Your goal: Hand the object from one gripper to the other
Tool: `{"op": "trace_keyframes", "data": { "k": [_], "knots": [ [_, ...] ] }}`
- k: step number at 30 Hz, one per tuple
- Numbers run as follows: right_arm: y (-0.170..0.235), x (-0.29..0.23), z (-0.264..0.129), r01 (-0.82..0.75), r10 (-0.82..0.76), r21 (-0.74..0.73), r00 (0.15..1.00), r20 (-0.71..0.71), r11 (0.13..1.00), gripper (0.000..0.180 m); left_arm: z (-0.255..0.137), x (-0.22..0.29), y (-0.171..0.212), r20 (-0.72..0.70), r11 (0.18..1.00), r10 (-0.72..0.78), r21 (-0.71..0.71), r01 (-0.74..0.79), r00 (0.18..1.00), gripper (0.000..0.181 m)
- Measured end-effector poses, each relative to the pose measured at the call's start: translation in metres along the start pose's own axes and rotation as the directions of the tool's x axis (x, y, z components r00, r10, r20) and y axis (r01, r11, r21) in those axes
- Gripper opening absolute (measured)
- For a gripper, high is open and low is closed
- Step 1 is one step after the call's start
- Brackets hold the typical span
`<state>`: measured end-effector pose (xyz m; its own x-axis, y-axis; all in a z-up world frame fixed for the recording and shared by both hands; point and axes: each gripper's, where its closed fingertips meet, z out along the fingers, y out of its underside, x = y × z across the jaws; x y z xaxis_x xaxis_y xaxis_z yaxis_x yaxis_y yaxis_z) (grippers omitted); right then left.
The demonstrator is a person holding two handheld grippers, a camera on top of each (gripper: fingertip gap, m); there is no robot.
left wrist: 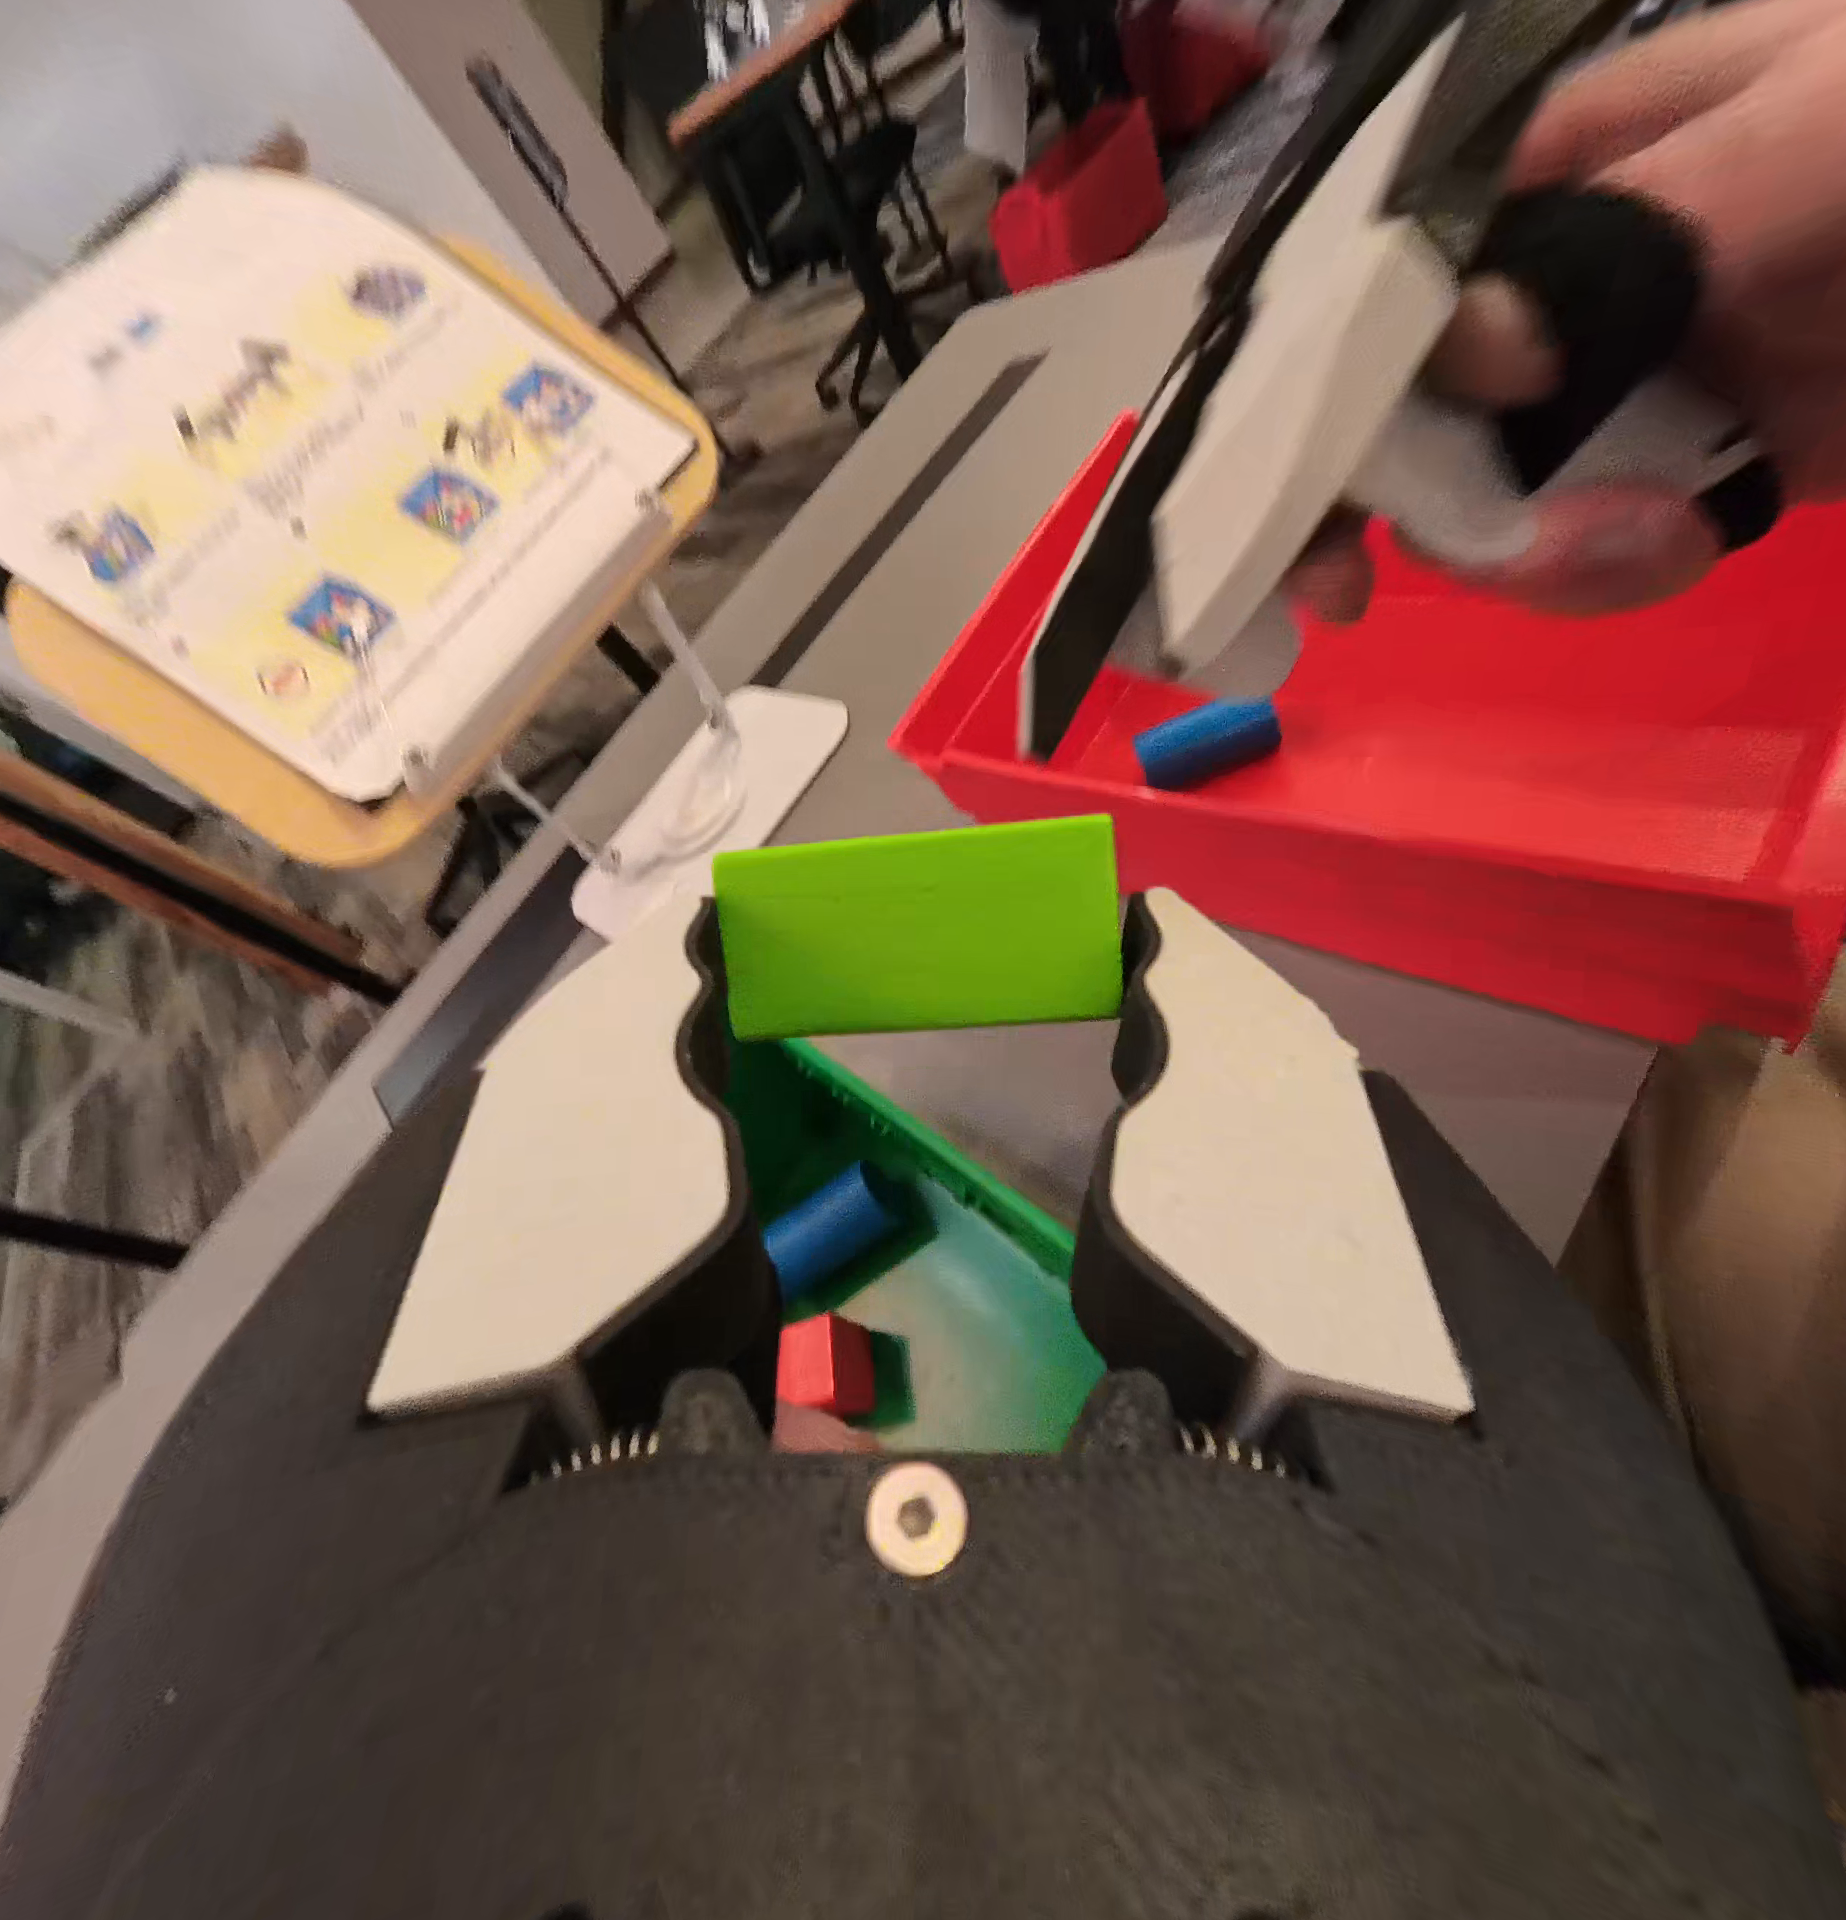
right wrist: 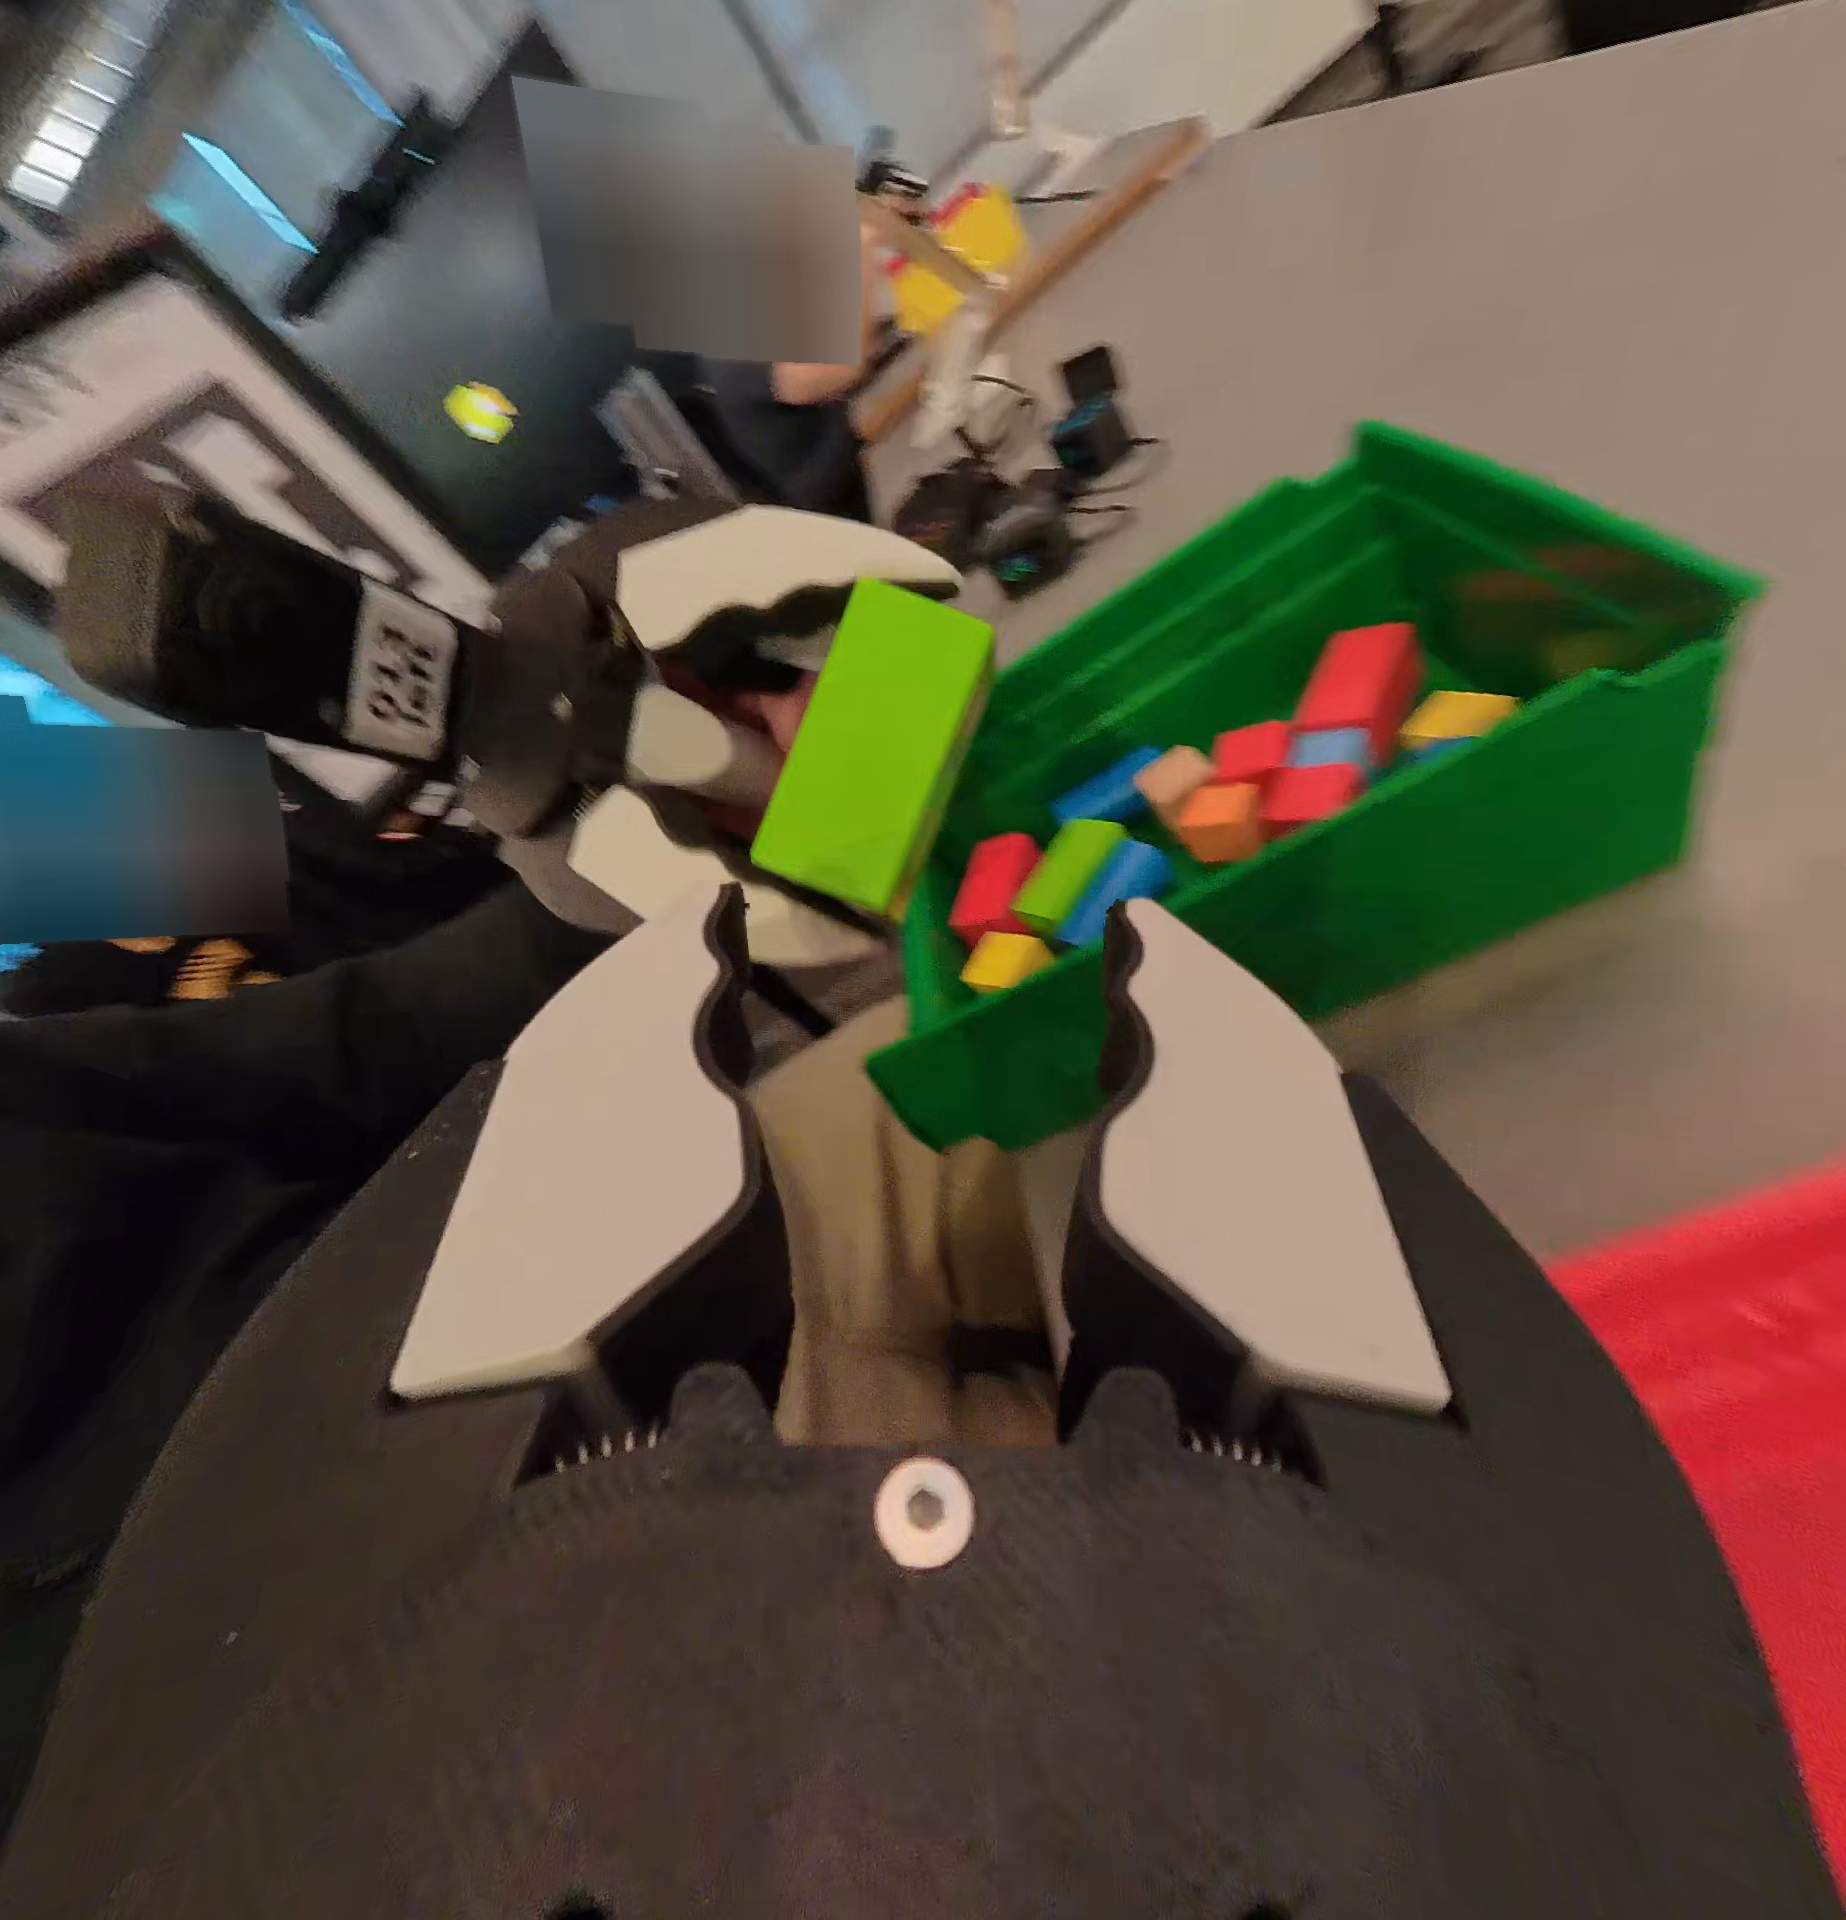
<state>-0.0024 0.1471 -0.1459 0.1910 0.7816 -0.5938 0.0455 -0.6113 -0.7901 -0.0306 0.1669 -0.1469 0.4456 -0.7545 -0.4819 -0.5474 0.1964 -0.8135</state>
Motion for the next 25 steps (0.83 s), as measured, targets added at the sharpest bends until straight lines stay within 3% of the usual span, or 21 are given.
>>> {"op": "trace_keyframes", "data": {
  "k": [1, 3, 6, 9, 11, 12, 18, 22, 25],
  "knots": [
    [0.0, -0.007, 0.005, -0.031, 0.031, 0.001, 0.997, 0.066, 1.0, 0.066, -0.002, 0.006, -0.008, 0.003, 0.999, 0.031, 0.02, -0.032, 1.0, 0.073],
    [0.001, -0.013, 0.012, -0.056, 0.056, -0.003, 0.992, 0.115, 0.998, 0.068, -0.001, 0.017, -0.012, 0.013, 0.995, 0.098, -0.008, -0.098, 0.995, 0.073],
    [0.004, -0.011, 0.018, 0.001, 0.002, -0.057, 0.999, 0.052, 0.998, 0.066, 0.003, 0.023, -0.005, 0.059, 0.982, 0.164, -0.108, -0.157, 0.985, 0.073],
    [0.015, -0.001, 0.024, 0.06, -0.071, -0.166, 0.996, -0.062, 0.984, 0.057, 0.006, 0.03, -0.001, 0.074, 0.964, 0.221, -0.166, -0.206, 0.972, 0.073],
    [0.02, -0.001, 0.029, 0.064, -0.079, -0.203, 0.995, -0.066, 0.977, 0.047, 0.006, 0.034, -0.001, 0.073, 0.955, 0.254, -0.175, -0.238, 0.965, 0.073],
    [0.021, -0.003, 0.032, 0.065, -0.078, -0.209, 0.996, -0.054, 0.976, 0.038, 0.006, 0.035, 0.0, 0.076, 0.953, 0.258, -0.185, -0.241, 0.963, 0.073],
    [0.018, -0.003, 0.034, 0.065, -0.078, -0.214, 0.996, -0.052, 0.975, 0.036, 0.004, 0.032, 0.003, 0.096, 0.952, 0.258, -0.197, -0.235, 0.961, 0.073],
    [0.003, 0.008, 0.017, 0.102, -0.13, -0.175, 0.979, -0.155, 0.979, 0.035, 0.0, 0.027, 0.003, 0.084, 0.964, 0.213, -0.178, -0.195, 0.974, 0.066],
    [-0.009, 0.035, -0.016, 0.124, -0.173, -0.166, 0.93, -0.326, 0.978, 0.035, -0.005, 0.012, 0.009, 0.108, 0.969, 0.185, -0.185, -0.164, 0.977, 0.065]
  ]
}}
